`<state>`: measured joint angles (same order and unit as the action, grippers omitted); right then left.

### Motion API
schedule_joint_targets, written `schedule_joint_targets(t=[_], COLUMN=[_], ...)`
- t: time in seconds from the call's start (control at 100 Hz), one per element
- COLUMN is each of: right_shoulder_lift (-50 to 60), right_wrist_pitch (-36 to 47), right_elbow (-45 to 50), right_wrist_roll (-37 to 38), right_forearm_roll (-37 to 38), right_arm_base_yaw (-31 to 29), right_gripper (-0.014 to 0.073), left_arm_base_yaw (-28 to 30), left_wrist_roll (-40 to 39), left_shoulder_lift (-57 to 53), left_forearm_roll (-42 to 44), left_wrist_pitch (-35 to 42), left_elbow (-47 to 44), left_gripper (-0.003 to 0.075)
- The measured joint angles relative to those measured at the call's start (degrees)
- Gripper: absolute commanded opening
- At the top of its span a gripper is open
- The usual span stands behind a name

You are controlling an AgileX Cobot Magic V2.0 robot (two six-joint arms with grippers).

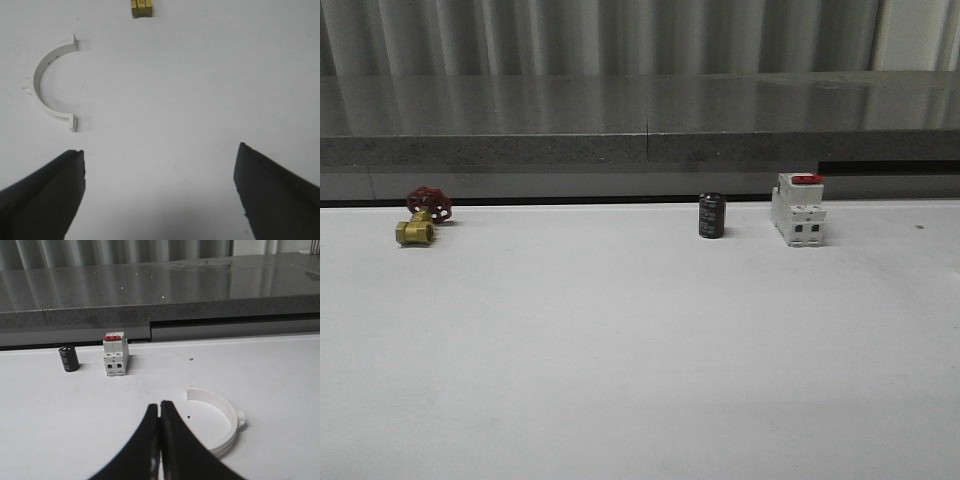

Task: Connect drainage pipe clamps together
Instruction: 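Lower the left gripper and grasp the white clamp half's end tab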

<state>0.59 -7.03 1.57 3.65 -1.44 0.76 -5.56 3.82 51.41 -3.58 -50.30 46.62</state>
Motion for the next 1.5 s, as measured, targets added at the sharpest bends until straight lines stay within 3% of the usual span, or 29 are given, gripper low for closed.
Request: schedule_joint_targets(t=[0.25,0.56,1.0,1.5], right_shoulder_lift=[0.0,0.0,0.0,0.0], right_wrist_pitch=[0.0,0.0,0.0,0.0], right_elbow=[0.0,0.0,0.0,0.0], right_wrist_roll=[0.0,0.0,0.0,0.0], right_forearm_roll=[0.0,0.0,0.0,0.0], right_arm_base_yaw=[0.0,0.0,0.0,0.0], right_gripper=[-0.0067,-0.0067,-0.0067,-0.0067], left_arm_base_yaw=[9.5,18.96,21.93,21.93], left_wrist_roll=[0.72,12.82,17.28,17.39], left_shoulder_lift=[18.87,38.78,58.08,63.6], left_forearm_roll=[0.53,-5.05,-5.4,-5.4], left_wrist_pitch=[3.2,4.42,4.88,6.12], left_elbow=[5.61,17.61,29.17,29.93], left_gripper=[0.0597,0.0597,0.0597,0.0597])
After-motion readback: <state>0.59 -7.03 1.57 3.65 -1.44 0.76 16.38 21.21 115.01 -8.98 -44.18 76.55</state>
